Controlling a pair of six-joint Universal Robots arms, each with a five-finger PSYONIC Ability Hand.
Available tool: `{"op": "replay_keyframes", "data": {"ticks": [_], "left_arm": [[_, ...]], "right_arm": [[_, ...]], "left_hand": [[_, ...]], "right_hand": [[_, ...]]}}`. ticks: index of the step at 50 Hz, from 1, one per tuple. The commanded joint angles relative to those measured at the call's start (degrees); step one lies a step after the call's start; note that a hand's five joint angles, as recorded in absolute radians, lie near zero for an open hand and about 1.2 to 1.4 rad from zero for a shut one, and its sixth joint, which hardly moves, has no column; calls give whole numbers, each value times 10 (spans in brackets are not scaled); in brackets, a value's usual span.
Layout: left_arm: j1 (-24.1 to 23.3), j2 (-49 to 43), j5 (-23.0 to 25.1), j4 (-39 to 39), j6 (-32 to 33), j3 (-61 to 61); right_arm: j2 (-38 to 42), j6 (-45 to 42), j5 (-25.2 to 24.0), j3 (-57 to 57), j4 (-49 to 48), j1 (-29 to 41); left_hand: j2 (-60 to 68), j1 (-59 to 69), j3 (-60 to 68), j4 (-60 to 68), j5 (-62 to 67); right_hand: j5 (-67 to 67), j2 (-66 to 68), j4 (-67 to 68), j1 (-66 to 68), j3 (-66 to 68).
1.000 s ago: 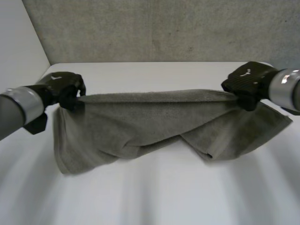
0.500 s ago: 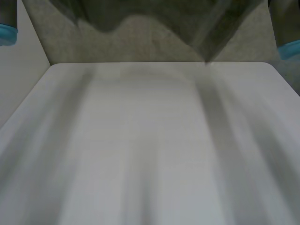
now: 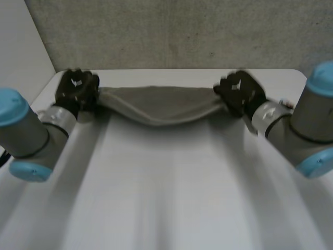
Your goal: Fold the towel.
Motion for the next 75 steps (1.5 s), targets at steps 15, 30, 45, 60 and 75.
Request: {"op": "replay_keyframes", "data": {"ticks": [15, 30, 45, 60, 75], "left_arm": [[4, -92, -9, 46, 105, -34], [16, -64, -6, 36, 104, -58], [16, -53, -2, 35, 103, -72], [42, 16, -7, 3, 88, -71], [78, 12, -9, 4, 76, -61]], "right_arm": [[0, -17, 70, 56, 8, -50], [17, -20, 70, 57, 8, -65], [19, -20, 70, 65, 8, -59], [5, -19, 70, 50, 80, -61], [53, -13, 71, 22, 141, -82]], "left_hand": [[-399, -386, -398, -404, -387], [-96, -84, -95, -101, -84], [28, 41, 29, 23, 40], [28, 41, 29, 23, 40], [28, 41, 29, 23, 40]], "right_hand": [[17, 39, 37, 48, 39], [17, 39, 37, 48, 39], [17, 39, 37, 48, 39], [-4, 18, 15, 26, 18], [-285, -263, -266, -255, -263]]}}
